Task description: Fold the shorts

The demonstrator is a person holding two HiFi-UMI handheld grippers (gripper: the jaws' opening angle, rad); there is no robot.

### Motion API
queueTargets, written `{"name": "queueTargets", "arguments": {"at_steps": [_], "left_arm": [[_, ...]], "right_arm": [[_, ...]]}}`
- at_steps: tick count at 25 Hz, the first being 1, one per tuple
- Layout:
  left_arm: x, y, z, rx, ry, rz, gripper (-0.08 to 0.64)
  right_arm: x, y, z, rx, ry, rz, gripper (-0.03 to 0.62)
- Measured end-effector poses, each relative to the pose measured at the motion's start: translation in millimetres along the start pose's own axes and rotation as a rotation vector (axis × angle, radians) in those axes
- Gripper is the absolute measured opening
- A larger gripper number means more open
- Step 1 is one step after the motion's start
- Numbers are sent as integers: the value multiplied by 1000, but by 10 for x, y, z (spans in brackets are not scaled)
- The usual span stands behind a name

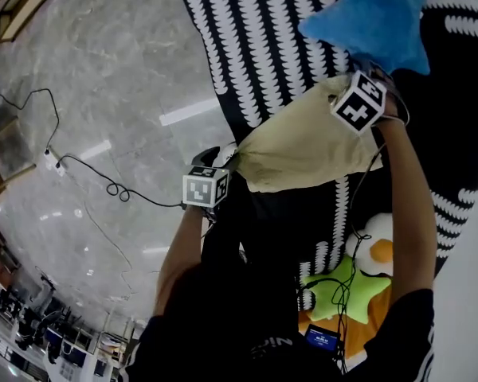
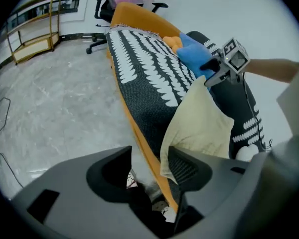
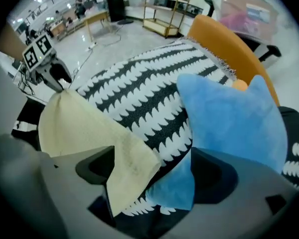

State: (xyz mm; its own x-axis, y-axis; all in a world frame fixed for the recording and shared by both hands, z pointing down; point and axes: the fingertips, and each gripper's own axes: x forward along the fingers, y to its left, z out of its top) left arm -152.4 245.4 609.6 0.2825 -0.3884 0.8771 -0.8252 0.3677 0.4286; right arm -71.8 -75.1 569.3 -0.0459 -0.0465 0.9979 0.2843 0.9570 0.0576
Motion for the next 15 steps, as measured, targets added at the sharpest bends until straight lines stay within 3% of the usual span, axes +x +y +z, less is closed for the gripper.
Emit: {"name": "queueTargets", "arguments": {"at_steps": [4, 7, 11, 15], "left_arm": [[-174, 174, -65, -25, -22, 3, 257], [-295, 319, -98, -34, -39, 54, 255], [-410, 328, -85, -17, -72, 67, 248], [-479, 248, -128, 15, -96, 55, 239]], "right_arm": [[-494, 21, 171, 90, -222, -40, 472], [-838, 149, 198, 95, -328, -96, 472], [-1155, 667, 241, 7, -417, -129, 457], [-1152, 1594, 356, -130, -448, -70, 436]]}}
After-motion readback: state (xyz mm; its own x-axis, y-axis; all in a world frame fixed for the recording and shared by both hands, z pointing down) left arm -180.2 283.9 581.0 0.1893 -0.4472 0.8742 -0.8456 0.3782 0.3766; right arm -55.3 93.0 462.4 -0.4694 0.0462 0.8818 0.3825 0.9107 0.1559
